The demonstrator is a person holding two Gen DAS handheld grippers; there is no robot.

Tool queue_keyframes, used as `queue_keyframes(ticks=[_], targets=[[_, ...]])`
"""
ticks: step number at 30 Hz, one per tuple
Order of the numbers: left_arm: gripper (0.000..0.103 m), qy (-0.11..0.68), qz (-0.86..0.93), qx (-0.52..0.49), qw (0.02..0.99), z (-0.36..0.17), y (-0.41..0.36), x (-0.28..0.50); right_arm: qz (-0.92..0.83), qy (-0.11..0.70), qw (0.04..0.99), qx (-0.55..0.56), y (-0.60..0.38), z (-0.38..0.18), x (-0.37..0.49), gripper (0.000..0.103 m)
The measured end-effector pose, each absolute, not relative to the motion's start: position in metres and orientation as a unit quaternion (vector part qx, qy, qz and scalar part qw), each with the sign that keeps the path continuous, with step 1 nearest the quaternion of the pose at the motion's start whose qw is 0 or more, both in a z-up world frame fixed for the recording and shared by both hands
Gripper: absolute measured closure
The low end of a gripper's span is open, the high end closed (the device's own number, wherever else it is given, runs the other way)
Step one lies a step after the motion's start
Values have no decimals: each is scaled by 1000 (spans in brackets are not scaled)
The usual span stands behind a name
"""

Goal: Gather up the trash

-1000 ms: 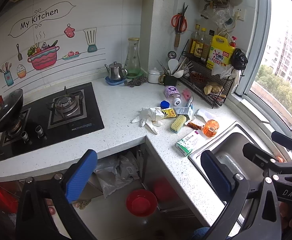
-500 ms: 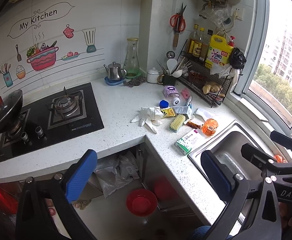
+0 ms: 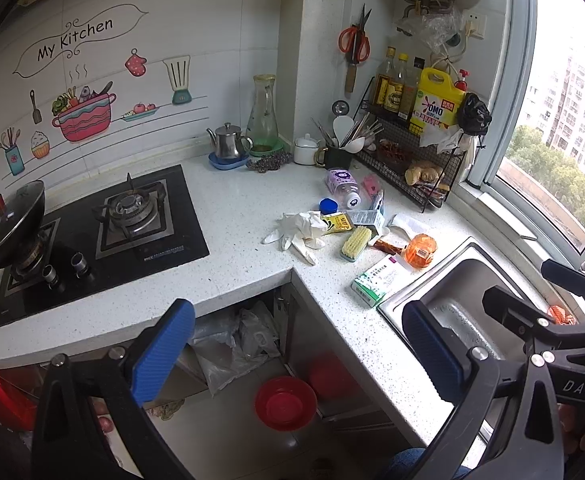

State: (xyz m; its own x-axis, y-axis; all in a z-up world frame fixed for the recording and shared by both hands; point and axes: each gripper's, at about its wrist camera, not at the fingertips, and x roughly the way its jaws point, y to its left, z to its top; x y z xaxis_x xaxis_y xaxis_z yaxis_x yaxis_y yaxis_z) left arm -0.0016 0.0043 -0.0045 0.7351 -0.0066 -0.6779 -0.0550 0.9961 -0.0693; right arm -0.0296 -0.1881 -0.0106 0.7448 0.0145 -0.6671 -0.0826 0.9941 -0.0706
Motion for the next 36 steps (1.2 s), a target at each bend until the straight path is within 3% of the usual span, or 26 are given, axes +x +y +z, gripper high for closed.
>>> queue_keyframes(ticks=[24, 36], targets=[[0, 368, -23, -34, 929, 0, 12, -1, 20, 363, 931, -42, -186, -8, -33, 0], [0, 385, -69, -28, 920, -2, 16, 53, -28, 368, 929, -38, -201, -9, -4, 0]])
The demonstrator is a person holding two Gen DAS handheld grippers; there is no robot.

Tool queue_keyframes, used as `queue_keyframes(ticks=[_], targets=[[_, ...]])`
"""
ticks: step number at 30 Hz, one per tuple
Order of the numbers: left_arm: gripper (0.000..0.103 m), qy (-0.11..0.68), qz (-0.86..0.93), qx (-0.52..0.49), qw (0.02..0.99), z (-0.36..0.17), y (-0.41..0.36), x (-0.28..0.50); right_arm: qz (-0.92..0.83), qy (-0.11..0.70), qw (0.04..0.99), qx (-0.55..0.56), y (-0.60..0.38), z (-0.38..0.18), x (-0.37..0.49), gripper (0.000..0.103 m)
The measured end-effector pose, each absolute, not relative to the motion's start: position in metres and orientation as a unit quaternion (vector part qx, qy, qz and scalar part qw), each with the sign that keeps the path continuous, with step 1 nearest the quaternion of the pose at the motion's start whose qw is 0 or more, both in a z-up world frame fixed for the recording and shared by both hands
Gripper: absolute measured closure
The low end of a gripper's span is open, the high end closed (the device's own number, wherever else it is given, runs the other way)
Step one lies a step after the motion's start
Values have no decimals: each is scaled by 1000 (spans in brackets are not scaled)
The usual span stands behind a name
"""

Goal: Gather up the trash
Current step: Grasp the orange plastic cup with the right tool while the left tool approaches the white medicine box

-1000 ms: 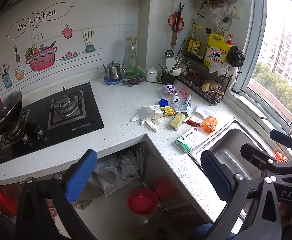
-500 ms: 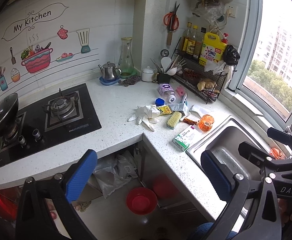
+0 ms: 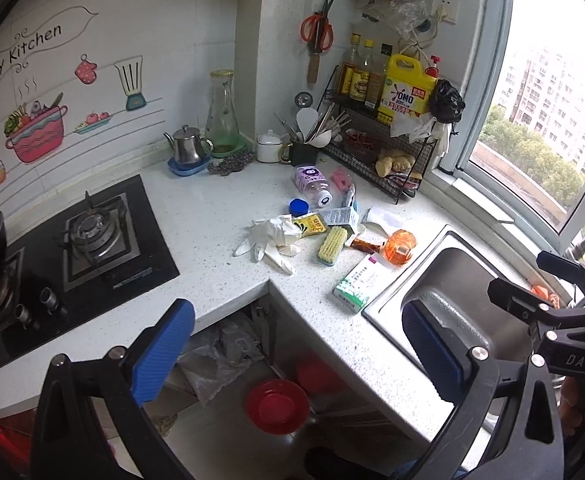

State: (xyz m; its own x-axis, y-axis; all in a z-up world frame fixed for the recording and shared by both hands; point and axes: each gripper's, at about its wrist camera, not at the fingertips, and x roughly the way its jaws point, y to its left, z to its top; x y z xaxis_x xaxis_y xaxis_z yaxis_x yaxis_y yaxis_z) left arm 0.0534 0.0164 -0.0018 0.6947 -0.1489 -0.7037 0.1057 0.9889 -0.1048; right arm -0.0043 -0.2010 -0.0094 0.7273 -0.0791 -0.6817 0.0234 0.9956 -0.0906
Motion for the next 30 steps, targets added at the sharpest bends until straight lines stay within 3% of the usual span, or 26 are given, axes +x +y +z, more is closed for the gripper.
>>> queue_keyframes(ticks=[13, 30], targets=[[0, 425, -89, -15, 901, -38, -7, 178, -37, 416, 908, -17, -255, -41, 107, 0], [0, 533, -114, 11, 839, -153, -80, 306, -61, 527, 847, 9, -349, -141, 220, 0]])
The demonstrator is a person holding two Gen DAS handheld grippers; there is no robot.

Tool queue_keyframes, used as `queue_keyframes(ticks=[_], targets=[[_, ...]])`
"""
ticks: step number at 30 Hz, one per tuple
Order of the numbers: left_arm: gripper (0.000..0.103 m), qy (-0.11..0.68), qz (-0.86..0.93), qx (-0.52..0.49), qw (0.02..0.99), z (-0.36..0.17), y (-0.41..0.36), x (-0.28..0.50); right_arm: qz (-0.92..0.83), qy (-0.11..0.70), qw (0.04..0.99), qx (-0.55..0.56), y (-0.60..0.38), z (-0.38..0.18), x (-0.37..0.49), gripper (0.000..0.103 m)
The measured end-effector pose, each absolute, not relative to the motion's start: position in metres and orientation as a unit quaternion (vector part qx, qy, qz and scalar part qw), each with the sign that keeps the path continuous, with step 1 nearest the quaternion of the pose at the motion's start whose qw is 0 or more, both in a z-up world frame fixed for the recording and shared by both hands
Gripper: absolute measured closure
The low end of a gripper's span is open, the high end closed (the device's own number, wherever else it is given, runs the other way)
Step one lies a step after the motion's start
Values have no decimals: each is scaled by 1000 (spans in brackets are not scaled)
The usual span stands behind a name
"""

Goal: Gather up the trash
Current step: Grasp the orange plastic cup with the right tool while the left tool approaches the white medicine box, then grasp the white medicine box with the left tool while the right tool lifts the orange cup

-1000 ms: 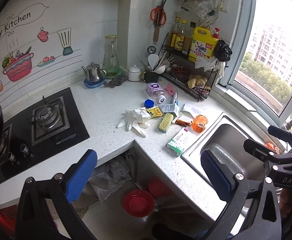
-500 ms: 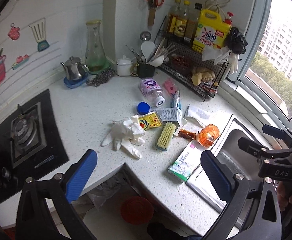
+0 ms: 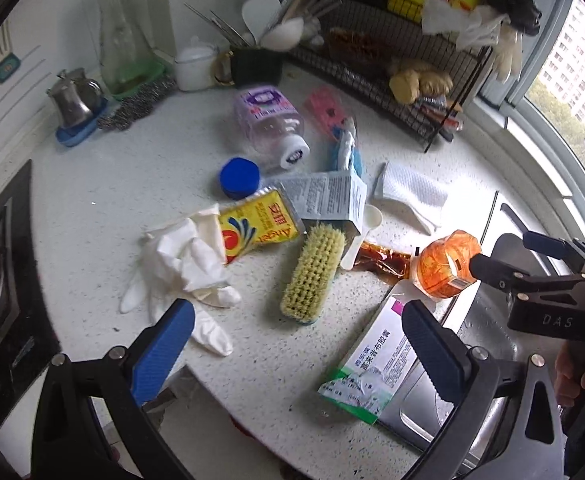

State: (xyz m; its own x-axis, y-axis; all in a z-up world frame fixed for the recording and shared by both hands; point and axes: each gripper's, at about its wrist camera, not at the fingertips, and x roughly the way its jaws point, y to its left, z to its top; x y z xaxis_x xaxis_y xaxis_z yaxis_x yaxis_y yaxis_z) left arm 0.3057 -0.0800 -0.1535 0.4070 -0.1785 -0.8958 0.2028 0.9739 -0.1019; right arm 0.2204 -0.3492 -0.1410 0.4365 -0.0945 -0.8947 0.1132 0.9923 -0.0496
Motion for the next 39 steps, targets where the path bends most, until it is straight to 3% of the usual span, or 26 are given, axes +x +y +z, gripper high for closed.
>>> queue_keyframes(ticks=[8, 16, 28, 39], targets=[[0, 560, -116, 1, 821, -182, -88, 321, -44, 552, 832, 14, -360, -176, 241, 0], [0, 564, -119, 6, 817, -186, -85, 320, -16, 568, 822, 29, -358, -194, 248, 39], [0, 563, -202, 62, 799, -183, -116, 309, -38, 529, 846, 54, -372, -161, 220, 40], [0, 578, -266, 124, 761, -218, -160, 307, -76, 548, 827, 96, -379, -164, 175, 40]])
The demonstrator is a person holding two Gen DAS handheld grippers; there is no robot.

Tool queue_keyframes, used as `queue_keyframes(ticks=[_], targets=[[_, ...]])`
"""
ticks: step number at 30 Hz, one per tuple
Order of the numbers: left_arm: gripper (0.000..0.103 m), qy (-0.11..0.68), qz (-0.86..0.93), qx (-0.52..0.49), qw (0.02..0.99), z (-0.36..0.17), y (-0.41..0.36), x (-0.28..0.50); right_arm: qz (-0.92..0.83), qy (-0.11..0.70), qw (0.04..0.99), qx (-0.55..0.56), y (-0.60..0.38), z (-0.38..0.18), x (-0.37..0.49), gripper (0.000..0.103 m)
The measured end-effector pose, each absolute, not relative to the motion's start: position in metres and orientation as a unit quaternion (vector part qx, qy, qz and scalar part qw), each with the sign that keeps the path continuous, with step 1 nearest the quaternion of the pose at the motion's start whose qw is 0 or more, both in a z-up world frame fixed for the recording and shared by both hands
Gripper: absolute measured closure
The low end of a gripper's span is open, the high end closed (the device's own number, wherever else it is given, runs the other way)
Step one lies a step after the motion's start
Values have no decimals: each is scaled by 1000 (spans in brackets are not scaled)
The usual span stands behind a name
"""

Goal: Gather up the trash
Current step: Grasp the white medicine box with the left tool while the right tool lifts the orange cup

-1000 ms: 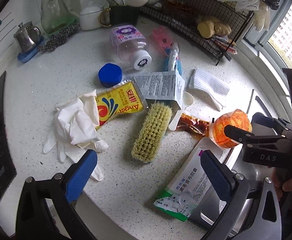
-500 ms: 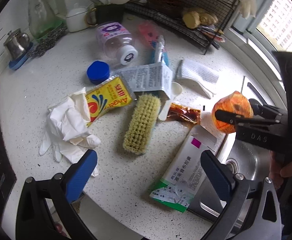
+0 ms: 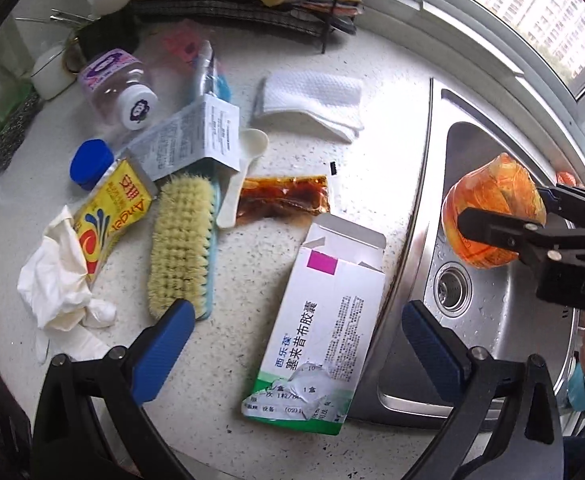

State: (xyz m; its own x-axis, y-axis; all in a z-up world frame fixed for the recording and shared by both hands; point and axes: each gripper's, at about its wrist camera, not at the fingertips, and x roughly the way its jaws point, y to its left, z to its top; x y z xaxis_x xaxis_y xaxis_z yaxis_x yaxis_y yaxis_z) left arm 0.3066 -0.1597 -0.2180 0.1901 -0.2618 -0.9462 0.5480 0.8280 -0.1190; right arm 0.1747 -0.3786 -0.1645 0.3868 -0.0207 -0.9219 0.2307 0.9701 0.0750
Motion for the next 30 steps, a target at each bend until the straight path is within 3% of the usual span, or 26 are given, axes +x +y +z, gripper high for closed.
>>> queue_keyframes(ticks=[9, 13, 15, 16, 30], targets=[[7, 594, -273, 166, 738, -248, -182, 310, -84, 558, 820, 98, -386, -173, 165, 40], [20, 595, -272, 183, 734, -256, -188, 307, -94, 555, 819, 110, -391, -174, 162, 40], [32, 590, -272, 187, 737, -254, -190, 303, -95, 554, 818, 117, -392, -173, 159, 40], [45, 590, -273, 182, 737, -252, -190, 303, -96, 554, 819, 118, -391, -173, 158, 40], [45, 555, -225, 104, 794, -174, -134, 269, -54, 533, 840, 84, -348, -138, 142, 40]])
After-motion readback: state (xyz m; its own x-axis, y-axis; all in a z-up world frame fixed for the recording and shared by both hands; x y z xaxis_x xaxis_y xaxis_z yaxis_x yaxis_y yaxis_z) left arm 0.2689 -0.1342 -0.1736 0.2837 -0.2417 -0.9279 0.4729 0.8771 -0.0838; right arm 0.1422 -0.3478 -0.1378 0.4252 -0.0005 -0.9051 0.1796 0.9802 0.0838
